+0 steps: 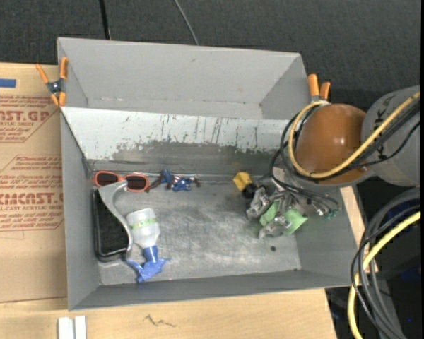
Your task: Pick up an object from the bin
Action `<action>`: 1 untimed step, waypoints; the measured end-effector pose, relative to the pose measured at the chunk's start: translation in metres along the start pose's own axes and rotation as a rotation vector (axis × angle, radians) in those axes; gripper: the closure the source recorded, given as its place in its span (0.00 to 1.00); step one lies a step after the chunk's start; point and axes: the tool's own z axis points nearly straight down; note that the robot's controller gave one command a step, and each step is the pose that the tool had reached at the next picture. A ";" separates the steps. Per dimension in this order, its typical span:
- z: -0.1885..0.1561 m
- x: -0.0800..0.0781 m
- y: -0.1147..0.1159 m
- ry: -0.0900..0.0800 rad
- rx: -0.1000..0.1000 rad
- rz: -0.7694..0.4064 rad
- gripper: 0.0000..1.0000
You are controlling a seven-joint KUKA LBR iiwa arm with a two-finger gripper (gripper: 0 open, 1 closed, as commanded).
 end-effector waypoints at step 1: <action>-0.156 0.013 -0.040 0.013 0.002 -0.223 1.00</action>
Offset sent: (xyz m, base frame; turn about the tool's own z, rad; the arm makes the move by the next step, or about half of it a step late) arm 0.0000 0.0000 0.0000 0.0000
